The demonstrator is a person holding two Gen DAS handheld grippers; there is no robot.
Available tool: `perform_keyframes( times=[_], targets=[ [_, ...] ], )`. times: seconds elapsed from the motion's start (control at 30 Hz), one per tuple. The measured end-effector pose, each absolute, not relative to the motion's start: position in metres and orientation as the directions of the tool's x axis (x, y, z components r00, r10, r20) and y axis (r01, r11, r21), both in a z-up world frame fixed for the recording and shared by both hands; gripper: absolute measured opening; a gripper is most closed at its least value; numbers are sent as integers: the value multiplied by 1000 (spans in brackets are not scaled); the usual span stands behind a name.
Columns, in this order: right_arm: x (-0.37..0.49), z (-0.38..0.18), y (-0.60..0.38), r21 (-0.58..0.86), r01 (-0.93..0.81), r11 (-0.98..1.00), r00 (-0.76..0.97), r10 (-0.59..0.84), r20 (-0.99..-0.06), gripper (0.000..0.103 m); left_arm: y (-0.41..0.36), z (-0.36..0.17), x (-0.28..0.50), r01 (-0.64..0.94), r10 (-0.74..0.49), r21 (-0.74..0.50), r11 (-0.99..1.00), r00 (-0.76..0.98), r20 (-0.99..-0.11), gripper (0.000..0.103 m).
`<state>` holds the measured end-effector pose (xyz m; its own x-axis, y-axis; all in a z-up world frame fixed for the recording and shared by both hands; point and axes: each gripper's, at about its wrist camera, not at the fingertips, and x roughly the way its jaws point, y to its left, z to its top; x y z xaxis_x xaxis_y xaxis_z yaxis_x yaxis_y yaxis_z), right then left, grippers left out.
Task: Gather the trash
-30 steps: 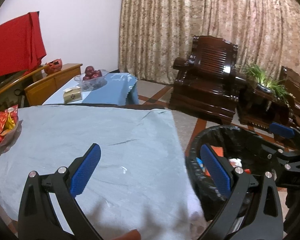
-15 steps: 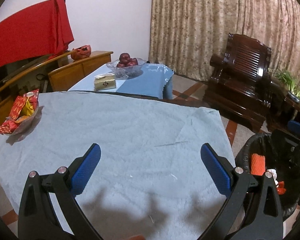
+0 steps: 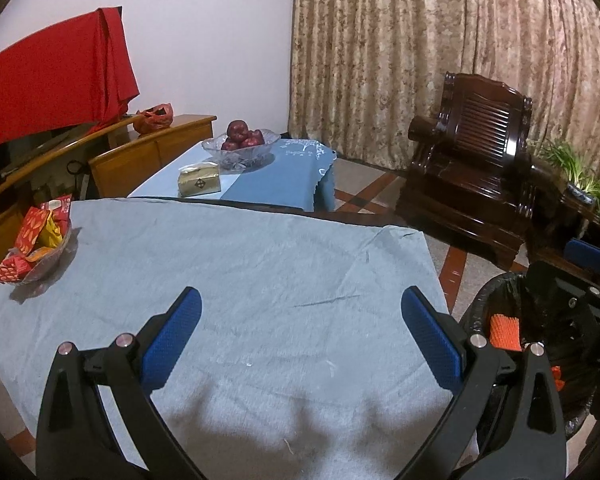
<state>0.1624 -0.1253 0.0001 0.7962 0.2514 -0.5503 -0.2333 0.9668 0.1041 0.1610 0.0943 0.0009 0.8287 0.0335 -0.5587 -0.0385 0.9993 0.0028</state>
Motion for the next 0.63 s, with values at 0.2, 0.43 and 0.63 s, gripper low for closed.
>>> perform_keyframes(
  times=[0.2, 0.43, 0.63],
  targets=[
    [162, 0, -126, 106, -234, 966, 796, 253, -550, 97, 94, 2, 161, -38, 35, 6, 999, 832, -553, 97],
    [161, 0, -125, 107, -231, 967, 796, 251, -550, 97, 94, 1, 161, -36, 35, 9, 999, 833, -552, 97],
    [162, 0, -123, 104, -226, 969, 800, 245, -548, 97, 93, 2, 160, -38, 38, 12, 999, 838, -544, 97]
  ],
)
